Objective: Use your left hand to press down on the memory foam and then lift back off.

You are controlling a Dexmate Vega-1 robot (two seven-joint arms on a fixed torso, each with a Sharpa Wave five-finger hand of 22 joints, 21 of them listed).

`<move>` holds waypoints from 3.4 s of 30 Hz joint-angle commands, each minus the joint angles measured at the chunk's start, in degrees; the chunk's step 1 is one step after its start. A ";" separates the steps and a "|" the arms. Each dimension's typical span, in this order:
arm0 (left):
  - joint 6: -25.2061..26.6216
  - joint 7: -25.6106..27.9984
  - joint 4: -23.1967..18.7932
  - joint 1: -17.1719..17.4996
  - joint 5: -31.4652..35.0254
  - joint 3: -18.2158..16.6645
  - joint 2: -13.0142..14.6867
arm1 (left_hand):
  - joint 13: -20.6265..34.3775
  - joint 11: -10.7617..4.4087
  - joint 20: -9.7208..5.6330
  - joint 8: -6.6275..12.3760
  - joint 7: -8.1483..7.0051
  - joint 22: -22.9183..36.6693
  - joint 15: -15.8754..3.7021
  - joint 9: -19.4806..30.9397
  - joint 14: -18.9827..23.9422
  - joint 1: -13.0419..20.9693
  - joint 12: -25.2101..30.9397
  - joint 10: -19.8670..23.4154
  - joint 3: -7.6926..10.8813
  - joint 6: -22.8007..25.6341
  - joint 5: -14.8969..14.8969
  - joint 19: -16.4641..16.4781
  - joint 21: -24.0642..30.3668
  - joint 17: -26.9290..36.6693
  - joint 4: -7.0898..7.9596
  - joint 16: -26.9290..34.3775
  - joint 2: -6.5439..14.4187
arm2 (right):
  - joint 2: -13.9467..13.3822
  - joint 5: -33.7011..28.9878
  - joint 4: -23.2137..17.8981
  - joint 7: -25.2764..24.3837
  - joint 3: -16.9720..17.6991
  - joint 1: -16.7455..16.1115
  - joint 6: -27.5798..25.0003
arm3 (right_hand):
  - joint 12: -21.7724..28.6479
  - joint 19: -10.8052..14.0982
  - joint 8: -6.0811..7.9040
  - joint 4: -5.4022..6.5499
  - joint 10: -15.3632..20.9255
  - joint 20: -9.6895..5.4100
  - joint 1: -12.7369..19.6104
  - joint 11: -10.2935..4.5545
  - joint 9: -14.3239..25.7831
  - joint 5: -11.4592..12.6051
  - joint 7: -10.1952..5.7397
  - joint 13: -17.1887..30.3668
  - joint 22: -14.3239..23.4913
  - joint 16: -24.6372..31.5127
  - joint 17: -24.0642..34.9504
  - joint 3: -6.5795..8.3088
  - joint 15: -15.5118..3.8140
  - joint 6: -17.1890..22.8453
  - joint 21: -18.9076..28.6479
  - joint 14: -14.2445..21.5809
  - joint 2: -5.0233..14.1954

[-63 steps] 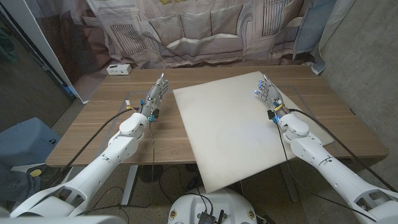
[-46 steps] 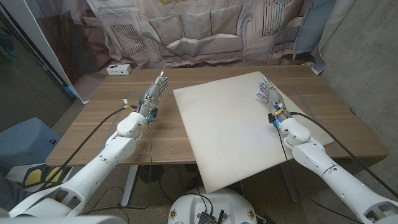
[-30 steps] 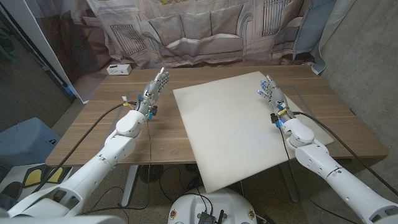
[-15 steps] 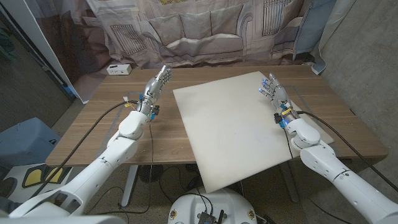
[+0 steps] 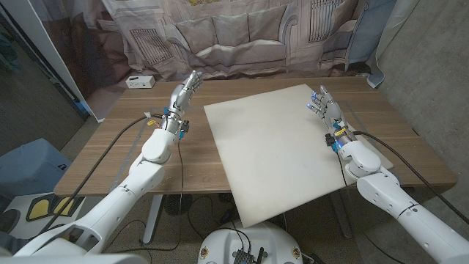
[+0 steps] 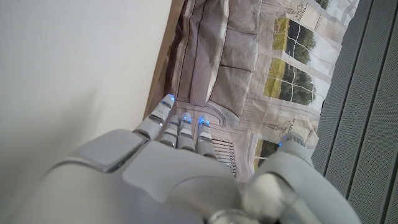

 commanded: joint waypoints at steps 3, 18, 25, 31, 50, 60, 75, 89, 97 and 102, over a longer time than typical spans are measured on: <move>-3.25 -1.79 2.00 -3.08 4.44 2.57 -0.89 | -0.09 0.40 0.61 0.43 0.50 0.14 0.24 0.27 2.09 0.58 0.68 1.62 0.06 1.83 0.27 2.27 0.41 0.20 -0.36 0.29 -0.05 | -0.20 -0.35 -1.48 -1.76 0.95 -2.13 0.02 | 0.45 0.60 -0.14 -0.16 0.52 0.02 0.07 0.12 0.13 0.09 0.43 0.19 0.13 0.18 0.00 -0.01 0.26 0.25 -0.06 0.60 0.72; -0.35 6.68 -1.41 -3.97 22.92 3.78 2.59 | -0.17 0.39 0.77 0.48 0.73 0.14 0.05 0.29 3.19 0.85 0.81 2.66 0.06 3.01 0.31 3.33 0.31 0.20 -0.60 0.23 0.07 | -0.81 -0.94 -3.64 -3.61 2.16 -4.55 -0.27 | 0.36 0.74 -0.19 -0.19 0.69 0.18 0.07 0.23 0.12 0.08 0.38 0.20 0.13 0.13 -0.11 -0.05 0.33 0.40 -0.29 0.73 0.91; -0.13 6.01 -1.76 -4.80 25.24 5.08 4.06 | -0.18 0.33 0.81 0.40 0.69 0.14 -0.12 0.30 3.30 0.97 0.80 2.87 0.07 3.15 0.32 3.41 0.17 0.20 -0.69 0.12 0.11 | -1.11 -1.41 -5.34 -5.15 2.92 -6.13 -0.76 | 0.34 1.13 -0.20 -0.33 0.90 -0.51 0.29 0.31 0.11 0.09 0.41 0.20 0.12 0.08 -0.21 0.02 0.20 0.55 -0.32 0.83 1.05; 0.68 5.28 -2.88 -5.08 26.62 5.76 5.43 | -0.20 0.36 0.82 0.27 0.71 0.14 -0.05 0.31 3.33 1.06 0.71 2.87 0.08 3.09 0.33 3.41 0.02 0.20 -0.77 0.00 0.14 | -1.36 -2.05 -6.04 -5.59 3.18 -6.78 -0.90 | 0.26 1.05 -0.24 -0.39 0.85 -0.43 0.38 0.23 0.11 0.09 0.32 0.20 0.11 0.04 -0.26 0.04 0.21 0.54 -0.46 0.84 1.14; 1.77 6.80 -6.96 -6.00 35.58 6.34 9.49 | -0.22 0.29 0.61 0.07 0.29 0.16 -0.07 0.33 3.42 1.31 0.49 2.88 0.12 3.28 0.35 3.58 -0.30 0.21 -0.97 -0.30 0.31 | -0.66 -2.85 -6.38 -5.90 2.92 -6.97 -0.81 | 0.08 0.88 -0.35 -0.48 0.83 -0.20 0.47 0.17 0.11 0.05 0.25 0.21 0.11 -0.11 -0.35 0.03 0.29 0.54 -0.83 0.72 1.35; 2.93 10.87 -7.69 -6.62 43.27 6.99 10.52 | -0.23 0.13 0.64 0.00 0.14 0.18 -0.27 0.34 3.38 1.49 0.41 2.97 0.19 3.43 0.36 3.44 -0.56 0.22 -1.09 -0.48 0.47 | -1.08 -2.76 -7.38 -6.51 3.53 -8.43 -1.24 | 0.04 0.84 -0.37 -0.52 0.90 -0.09 0.47 0.19 0.11 0.02 0.18 0.22 0.11 -0.15 -0.39 -0.01 0.36 0.58 -0.97 0.74 1.37; 7.42 10.21 -11.09 -10.17 52.79 10.25 12.52 | -0.25 -0.57 0.71 -0.61 -0.70 0.21 -0.68 0.37 2.27 2.01 -0.45 1.67 0.42 2.69 0.33 2.10 -1.68 0.23 -1.44 -1.28 0.99 | -1.10 -3.25 -8.30 -7.46 4.84 -10.94 -0.04 | -0.04 0.83 -0.46 -0.56 0.99 -0.01 0.44 0.12 0.09 -0.01 0.19 0.22 0.12 -0.21 -0.45 -0.09 0.37 0.54 -1.17 0.74 1.44; 7.66 10.67 -8.14 -14.99 56.88 14.93 10.79 | -0.25 -1.01 0.48 -0.81 -1.18 0.21 -1.15 0.39 1.68 2.14 -0.77 1.19 0.46 2.24 0.27 1.67 -2.11 0.23 -1.58 -1.52 1.17 | -1.74 -2.89 -10.05 -7.42 6.61 -13.27 0.10 | -0.24 0.54 -0.10 -0.74 1.02 0.08 0.66 0.13 0.13 -0.03 -1.35 0.22 0.13 -0.44 -0.59 -0.07 0.50 1.95 -1.60 0.48 1.77; 7.87 10.02 -6.54 -16.95 57.82 17.31 9.78 | -0.25 -1.27 0.44 -0.77 -1.44 0.22 -1.18 0.40 1.58 2.25 -0.82 1.16 0.51 2.34 0.26 1.67 -2.20 0.23 -1.66 -1.56 1.30 | -2.05 -3.29 -10.95 -7.74 7.60 -14.10 0.19 | -0.16 0.56 -0.03 -0.82 1.45 0.01 0.74 -0.19 0.14 -0.05 -0.10 0.22 0.14 -0.33 -0.65 -0.08 0.17 2.45 -1.71 0.86 1.93; 9.03 9.23 -7.25 -18.38 60.35 18.72 9.73 | -0.25 -1.40 0.45 -0.84 -1.53 0.22 -1.32 0.41 1.61 2.33 -0.88 1.12 0.55 2.20 0.24 1.71 -2.26 0.23 -1.73 -1.54 1.38 | -1.74 -3.06 -10.89 -7.69 8.13 -14.27 0.57 | -0.11 0.87 0.01 -0.87 1.73 -0.20 0.78 -0.14 0.13 -0.06 0.26 0.22 0.14 -0.26 -0.68 -0.10 0.00 2.74 -1.65 1.14 1.99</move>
